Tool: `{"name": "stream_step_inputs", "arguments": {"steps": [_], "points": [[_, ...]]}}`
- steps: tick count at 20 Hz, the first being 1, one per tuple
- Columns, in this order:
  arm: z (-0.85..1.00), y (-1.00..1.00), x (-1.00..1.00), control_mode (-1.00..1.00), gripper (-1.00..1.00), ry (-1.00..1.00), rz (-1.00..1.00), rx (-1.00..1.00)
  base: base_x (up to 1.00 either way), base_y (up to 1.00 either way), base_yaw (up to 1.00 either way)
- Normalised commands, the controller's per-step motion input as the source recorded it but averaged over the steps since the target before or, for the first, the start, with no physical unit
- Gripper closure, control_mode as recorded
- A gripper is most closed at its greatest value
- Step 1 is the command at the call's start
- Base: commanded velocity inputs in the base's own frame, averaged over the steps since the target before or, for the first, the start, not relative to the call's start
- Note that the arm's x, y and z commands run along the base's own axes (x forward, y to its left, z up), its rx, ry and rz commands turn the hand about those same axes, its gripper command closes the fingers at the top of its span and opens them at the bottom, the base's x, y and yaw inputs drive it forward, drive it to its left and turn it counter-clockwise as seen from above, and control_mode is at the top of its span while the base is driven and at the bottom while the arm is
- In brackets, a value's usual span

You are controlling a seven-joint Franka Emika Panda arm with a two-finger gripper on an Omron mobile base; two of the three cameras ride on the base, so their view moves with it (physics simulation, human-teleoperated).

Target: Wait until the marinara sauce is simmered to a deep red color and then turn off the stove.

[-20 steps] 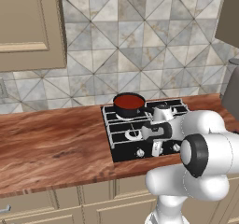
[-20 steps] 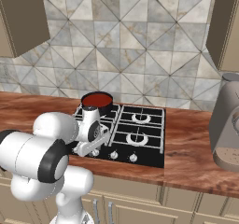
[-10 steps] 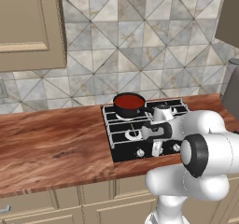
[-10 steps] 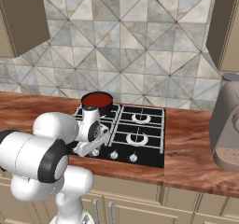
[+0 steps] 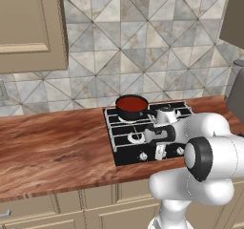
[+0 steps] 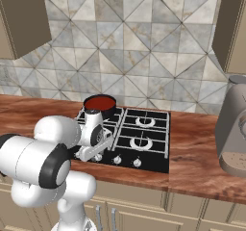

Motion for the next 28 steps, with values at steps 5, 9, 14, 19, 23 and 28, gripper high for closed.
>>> {"name": "stream_step_inputs", "arguments": {"steps": [5, 9, 14, 19, 23, 28], "points": [[0.0, 0.0, 0.0, -1.0, 1.0, 0.0, 0.0, 0.0, 0.0, 0.0, 0.0], [0.0, 0.0, 0.0, -1.0, 1.0, 0.0, 0.0, 0.0, 0.0, 0.0, 0.0], [0.0, 0.0, 0.0, -1.0, 1.0, 0.0, 0.0, 0.0, 0.0, 0.0, 0.0], [0.0, 0.0, 0.0, -1.0, 1.0, 0.0, 0.0, 0.0, 0.0, 0.0, 0.0], [0.0, 0.0, 0.0, -1.0, 1.0, 0.0, 0.0, 0.0, 0.0, 0.0, 0.0], [0.0, 0.0, 0.0, -1.0, 1.0, 0.0, 0.0, 0.0, 0.0, 0.0, 0.0]]}}
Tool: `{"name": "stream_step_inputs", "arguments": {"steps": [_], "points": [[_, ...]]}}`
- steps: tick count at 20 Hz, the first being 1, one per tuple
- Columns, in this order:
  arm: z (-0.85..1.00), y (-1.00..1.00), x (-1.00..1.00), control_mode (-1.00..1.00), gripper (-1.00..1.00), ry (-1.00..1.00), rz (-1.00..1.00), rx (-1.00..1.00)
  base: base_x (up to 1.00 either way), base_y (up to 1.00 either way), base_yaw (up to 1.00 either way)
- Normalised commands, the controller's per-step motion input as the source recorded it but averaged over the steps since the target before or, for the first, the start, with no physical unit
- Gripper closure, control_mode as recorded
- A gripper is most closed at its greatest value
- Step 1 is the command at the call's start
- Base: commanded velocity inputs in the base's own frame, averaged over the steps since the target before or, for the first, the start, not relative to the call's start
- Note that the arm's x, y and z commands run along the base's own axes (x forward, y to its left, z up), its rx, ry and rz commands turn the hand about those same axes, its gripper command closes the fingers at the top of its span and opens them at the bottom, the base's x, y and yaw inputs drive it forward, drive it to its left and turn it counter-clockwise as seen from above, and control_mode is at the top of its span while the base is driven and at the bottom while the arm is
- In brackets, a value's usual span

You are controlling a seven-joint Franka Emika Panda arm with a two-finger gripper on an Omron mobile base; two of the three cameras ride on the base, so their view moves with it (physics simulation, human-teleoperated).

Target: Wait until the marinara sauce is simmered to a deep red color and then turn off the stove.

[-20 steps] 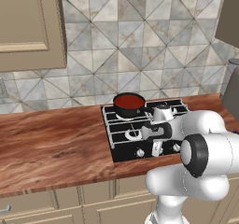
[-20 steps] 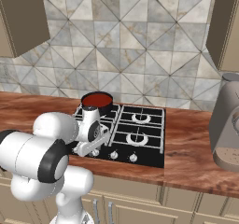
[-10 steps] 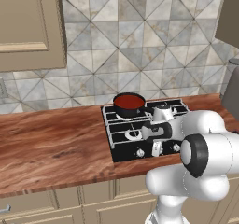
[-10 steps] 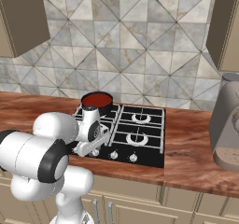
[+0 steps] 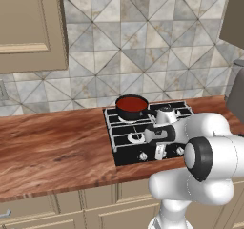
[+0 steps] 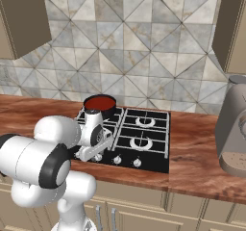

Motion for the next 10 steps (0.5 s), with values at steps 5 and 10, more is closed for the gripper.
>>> {"name": "stream_step_inputs", "arguments": {"steps": [5, 10], "points": [[0.0, 0.0, 0.0, -1.0, 1.0, 0.0, 0.0, 0.0, 0.0, 0.0, 0.0], [0.0, 0.0, -0.01, -1.0, 1.0, 0.0, -0.04, 0.0, 0.0, 0.0, 0.0]]}}
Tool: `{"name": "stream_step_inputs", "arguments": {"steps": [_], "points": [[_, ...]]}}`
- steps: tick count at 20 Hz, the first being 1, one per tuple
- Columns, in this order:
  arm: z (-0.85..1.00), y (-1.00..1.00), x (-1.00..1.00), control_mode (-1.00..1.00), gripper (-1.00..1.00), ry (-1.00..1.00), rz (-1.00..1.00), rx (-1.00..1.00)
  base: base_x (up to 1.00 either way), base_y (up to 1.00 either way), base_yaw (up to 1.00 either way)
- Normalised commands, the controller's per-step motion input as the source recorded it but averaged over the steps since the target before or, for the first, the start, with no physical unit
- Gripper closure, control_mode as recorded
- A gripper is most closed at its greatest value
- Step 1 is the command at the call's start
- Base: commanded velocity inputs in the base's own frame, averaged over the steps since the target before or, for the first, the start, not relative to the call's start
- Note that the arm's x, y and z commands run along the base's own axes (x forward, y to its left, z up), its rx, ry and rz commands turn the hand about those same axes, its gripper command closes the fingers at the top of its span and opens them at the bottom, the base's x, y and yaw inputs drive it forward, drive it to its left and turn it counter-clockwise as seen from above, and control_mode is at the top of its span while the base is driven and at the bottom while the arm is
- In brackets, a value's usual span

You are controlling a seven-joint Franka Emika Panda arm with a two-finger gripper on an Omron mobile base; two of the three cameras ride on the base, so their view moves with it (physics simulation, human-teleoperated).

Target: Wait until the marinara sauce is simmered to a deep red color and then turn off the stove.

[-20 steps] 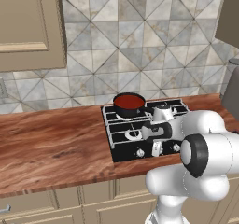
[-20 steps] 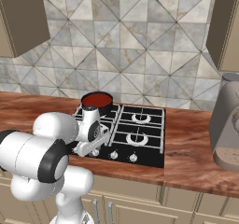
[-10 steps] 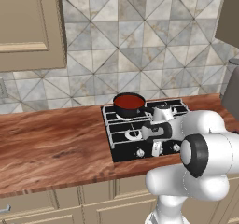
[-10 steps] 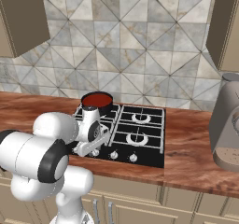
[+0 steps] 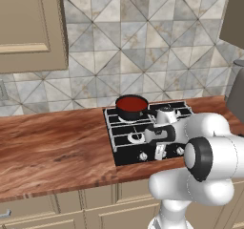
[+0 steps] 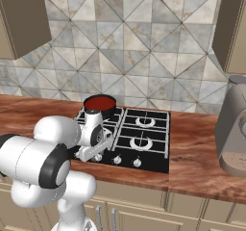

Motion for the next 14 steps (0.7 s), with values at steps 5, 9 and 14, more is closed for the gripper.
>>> {"name": "stream_step_inputs", "arguments": {"steps": [5, 9, 14], "points": [[0.0, 0.0, -0.15, -1.0, 1.0, -0.01, -0.18, 0.0, 0.0, 0.0, 0.0], [0.0, 0.0, -0.18, -1.0, 1.0, 0.0, -0.19, 0.0, 0.0, 0.0, 0.0], [0.0, 0.0, -0.11, -1.0, 1.0, 0.0, -0.18, 0.0, 0.0, 0.0, 0.0]]}}
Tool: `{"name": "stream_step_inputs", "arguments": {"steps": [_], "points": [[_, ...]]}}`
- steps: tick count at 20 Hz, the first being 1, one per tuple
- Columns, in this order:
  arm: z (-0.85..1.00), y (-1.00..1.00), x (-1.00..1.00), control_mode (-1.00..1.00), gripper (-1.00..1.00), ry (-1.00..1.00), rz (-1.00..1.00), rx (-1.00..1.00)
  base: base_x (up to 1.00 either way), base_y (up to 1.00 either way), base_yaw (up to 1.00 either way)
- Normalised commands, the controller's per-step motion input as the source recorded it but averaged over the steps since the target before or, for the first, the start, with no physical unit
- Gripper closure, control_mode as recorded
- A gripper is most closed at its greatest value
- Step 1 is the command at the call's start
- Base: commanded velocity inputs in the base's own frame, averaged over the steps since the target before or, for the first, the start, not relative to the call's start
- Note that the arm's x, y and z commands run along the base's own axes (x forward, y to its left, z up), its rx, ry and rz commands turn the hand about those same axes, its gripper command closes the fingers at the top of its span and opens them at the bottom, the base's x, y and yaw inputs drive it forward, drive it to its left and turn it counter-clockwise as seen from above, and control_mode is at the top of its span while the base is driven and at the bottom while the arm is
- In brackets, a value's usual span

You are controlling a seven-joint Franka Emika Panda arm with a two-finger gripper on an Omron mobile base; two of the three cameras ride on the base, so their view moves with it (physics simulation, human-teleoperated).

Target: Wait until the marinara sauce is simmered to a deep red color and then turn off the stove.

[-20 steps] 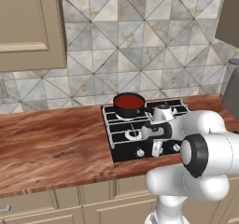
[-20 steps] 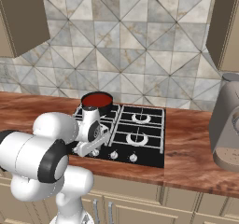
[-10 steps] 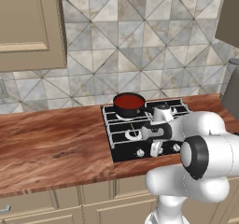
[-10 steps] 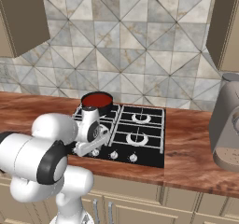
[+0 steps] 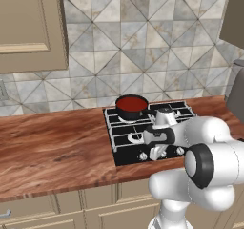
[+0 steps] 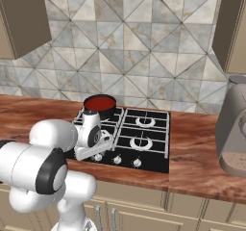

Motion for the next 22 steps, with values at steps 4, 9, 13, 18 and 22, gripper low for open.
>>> {"name": "stream_step_inputs", "arguments": {"steps": [4, 9, 13, 18, 22], "points": [[0.0, 0.0, -0.04, -1.0, 1.0, 0.0, -0.17, 0.0, 0.0, 0.0, 0.0], [0.0, -0.01, 0.0, -1.0, 1.0, 0.04, -0.17, 0.01, 0.0, 0.0, 0.0], [0.0, 0.0, -0.01, -1.0, 1.0, 0.03, -0.18, 0.0, 0.0, 0.0, 0.0], [0.0, 0.0, -0.02, -1.0, 1.0, 0.01, -0.19, 0.0, 0.0, 0.0, 0.0], [0.0, 0.0, -0.04, -1.0, 1.0, 0.0, -0.2, 0.0, 0.0, 0.0, 0.0]]}}
